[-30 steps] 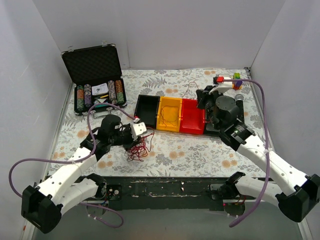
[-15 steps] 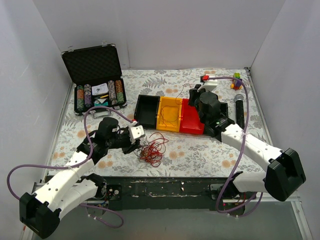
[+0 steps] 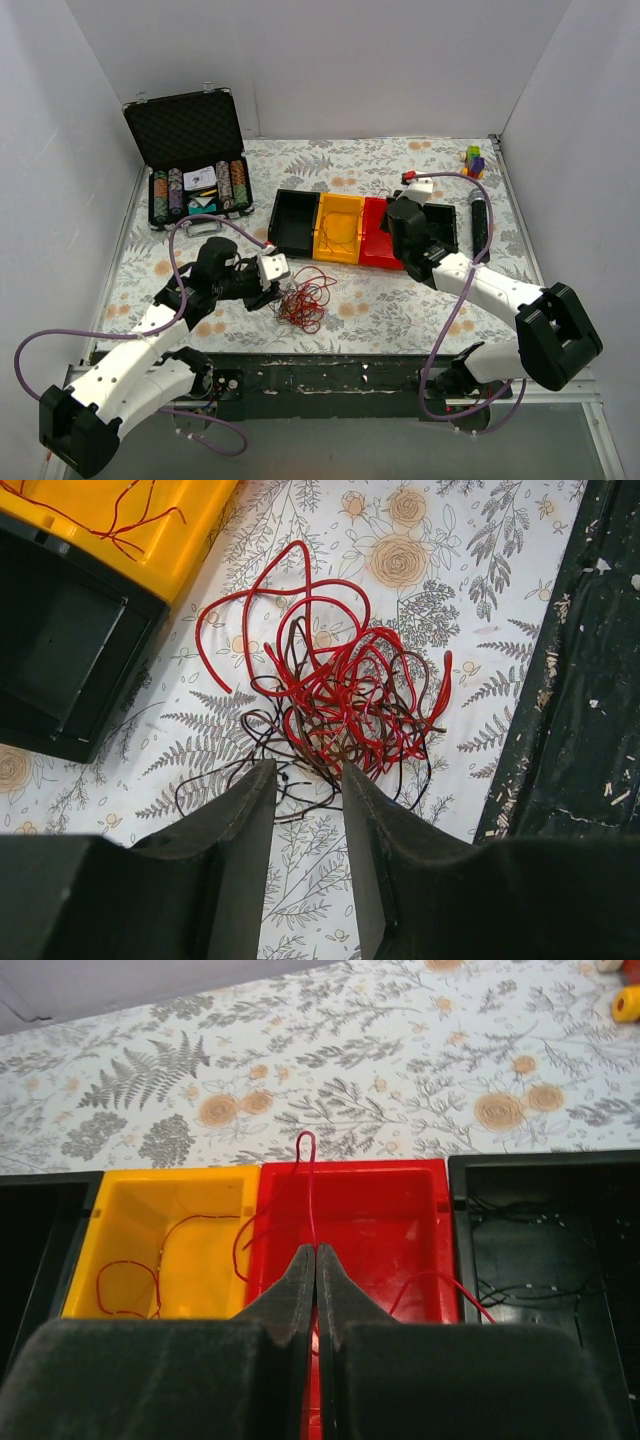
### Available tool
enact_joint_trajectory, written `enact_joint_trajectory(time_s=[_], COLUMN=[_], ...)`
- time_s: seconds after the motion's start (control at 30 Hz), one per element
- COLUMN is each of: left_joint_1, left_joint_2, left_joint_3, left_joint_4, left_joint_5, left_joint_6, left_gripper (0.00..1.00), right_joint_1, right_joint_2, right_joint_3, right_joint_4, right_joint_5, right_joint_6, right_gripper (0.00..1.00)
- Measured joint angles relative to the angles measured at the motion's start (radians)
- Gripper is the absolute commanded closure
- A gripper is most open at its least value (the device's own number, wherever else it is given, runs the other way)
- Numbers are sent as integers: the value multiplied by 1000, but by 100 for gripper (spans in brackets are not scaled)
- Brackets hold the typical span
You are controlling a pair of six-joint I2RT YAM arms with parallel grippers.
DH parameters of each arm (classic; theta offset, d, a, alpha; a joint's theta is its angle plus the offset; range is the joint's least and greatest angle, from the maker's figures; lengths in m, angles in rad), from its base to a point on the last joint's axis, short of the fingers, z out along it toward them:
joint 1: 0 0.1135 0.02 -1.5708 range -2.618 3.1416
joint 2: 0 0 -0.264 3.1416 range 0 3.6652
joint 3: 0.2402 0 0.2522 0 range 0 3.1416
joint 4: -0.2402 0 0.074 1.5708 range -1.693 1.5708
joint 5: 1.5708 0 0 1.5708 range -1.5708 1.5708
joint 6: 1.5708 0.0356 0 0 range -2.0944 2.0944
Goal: Untangle the cables
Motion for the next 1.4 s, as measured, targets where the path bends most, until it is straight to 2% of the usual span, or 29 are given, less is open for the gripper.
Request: enact_joint_trajectory(time_s=[0.2,0.43,0.63,0.77,1.03,1.07,1.2,1.4], left_joint_1=[0,0,0,0,0,0,0,0], left_joint_2=[0,0,3,7,9,9,5,-10], left_joint_3=[-8,-19,-19,-19,-19,-19,-19,-27], left_joint_4=[0,0,5,7,7,7,3,-2], left_joint_5=[-1,-5,-5,-7,-16,-17,-23,-26], left_joint_6=[1,4,5,4,5,6,13,20], left_gripper=[67,67,67,67,67,67,67,67], right_joint_1=[0,8,8,8,-3,-6,-15,-30], right_joint_2=[-7,-97,-99,-37,259,284,341,318], right_joint_3=[-11,-116,-107,-52,183,204,252,252], right_joint_4=[-88,-146,-185,-196,-216,-222,-264,-317], right_joint_5=[49,56,69,63,-6,-16,-43,-64], right_joint_6=[85,146,166,161,139,139,145,163], right_gripper=[99,99,99,99,99,95,71,55])
